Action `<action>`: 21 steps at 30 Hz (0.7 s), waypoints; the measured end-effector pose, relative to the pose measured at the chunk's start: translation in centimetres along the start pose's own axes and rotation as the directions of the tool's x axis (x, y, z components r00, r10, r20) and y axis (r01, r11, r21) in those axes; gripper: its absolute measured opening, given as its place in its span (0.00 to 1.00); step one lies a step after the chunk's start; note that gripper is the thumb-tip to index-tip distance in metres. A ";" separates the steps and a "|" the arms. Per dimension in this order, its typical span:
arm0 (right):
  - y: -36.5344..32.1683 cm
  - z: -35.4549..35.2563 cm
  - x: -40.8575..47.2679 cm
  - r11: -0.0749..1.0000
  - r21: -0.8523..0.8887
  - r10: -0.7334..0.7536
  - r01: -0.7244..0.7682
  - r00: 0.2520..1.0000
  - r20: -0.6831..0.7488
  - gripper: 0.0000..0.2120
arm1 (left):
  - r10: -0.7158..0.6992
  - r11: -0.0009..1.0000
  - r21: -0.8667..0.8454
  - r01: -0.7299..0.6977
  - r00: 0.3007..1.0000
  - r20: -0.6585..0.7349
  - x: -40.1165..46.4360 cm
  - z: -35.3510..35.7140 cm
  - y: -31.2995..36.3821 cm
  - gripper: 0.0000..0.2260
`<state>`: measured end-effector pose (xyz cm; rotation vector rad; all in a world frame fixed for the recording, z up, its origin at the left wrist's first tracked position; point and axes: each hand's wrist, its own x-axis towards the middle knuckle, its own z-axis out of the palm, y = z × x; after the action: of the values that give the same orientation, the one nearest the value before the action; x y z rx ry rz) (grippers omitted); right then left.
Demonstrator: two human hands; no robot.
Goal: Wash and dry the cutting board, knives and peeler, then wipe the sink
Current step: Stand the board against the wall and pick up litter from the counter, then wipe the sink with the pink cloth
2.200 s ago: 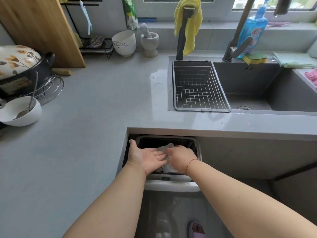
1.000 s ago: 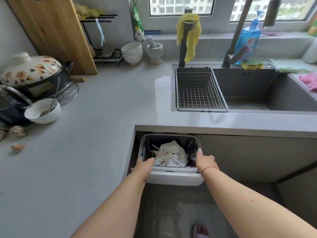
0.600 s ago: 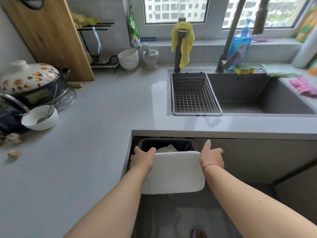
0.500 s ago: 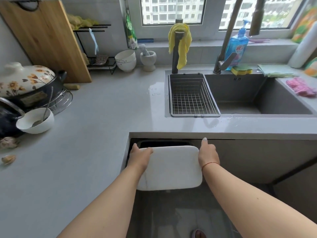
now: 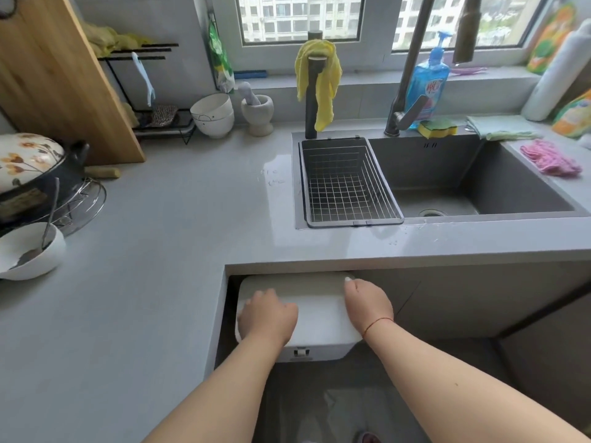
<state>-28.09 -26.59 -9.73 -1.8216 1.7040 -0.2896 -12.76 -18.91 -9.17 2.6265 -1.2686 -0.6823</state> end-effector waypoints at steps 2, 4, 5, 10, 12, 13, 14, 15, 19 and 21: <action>-0.6 -0.9 0.2 0.998 0.050 -0.039 0.047 0.988 -0.149 0.19 | 0.122 0.981 -0.145 -0.130 0.991 -0.062 0.2 -1.1 1.5 0.17; -1.3 -1.9 0.9 0.986 0.113 -0.089 0.120 0.964 -0.251 0.17 | 0.228 0.947 -0.222 -0.233 0.972 -0.049 0.7 -2.0 3.3 0.14; -1.7 -2.5 1.3 0.978 0.149 -0.097 0.143 0.955 -0.282 0.16 | 0.263 0.932 -0.245 -0.267 0.964 -0.049 1.0 -2.5 4.2 0.13; -2.4 -5.9 3.5 0.959 0.207 -0.121 0.196 0.938 -0.326 0.15 | 0.367 0.881 -0.258 -0.398 0.916 -0.160 2.2 -4.6 8.3 0.03; -1.8 -7.4 4.4 0.958 0.217 -0.101 0.186 0.930 -0.353 0.14 | 0.393 0.863 -0.260 -0.434 0.899 -0.194 2.5 -5.3 10.3 0.02; -1.5 -8.1 4.8 0.959 0.217 -0.093 0.180 0.928 -0.361 0.15 | 0.400 0.855 -0.269 -0.444 0.894 -0.203 2.6 -5.5 11.3 0.03; -1.1 -9.0 5.1 0.962 0.210 -0.090 0.177 0.926 -0.368 0.14 | 0.409 0.845 -0.280 -0.455 0.888 -0.209 2.7 -5.7 12.5 0.02; -0.6 -9.8 5.7 0.963 0.206 -0.088 0.176 0.922 -0.377 0.14 | 0.415 0.834 -0.296 -0.465 0.883 -0.217 2.9 -5.8 13.7 0.02; 1.8 -13.5 8.4 0.966 0.218 -0.037 0.142 0.905 -0.423 0.14 | 0.469 0.819 -0.242 -0.521 0.850 -0.241 3.7 -5.5 19.2 0.05; 3.3 -15.5 10.2 0.970 0.208 -0.023 0.128 0.894 -0.447 0.14 | 0.500 0.819 -0.180 -0.545 0.832 -0.240 4.3 -5.1 22.4 0.08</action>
<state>-37.89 -40.70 -2.05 -1.7347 1.7988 -0.9619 -23.85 -36.74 1.04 1.9498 -1.6318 -0.4487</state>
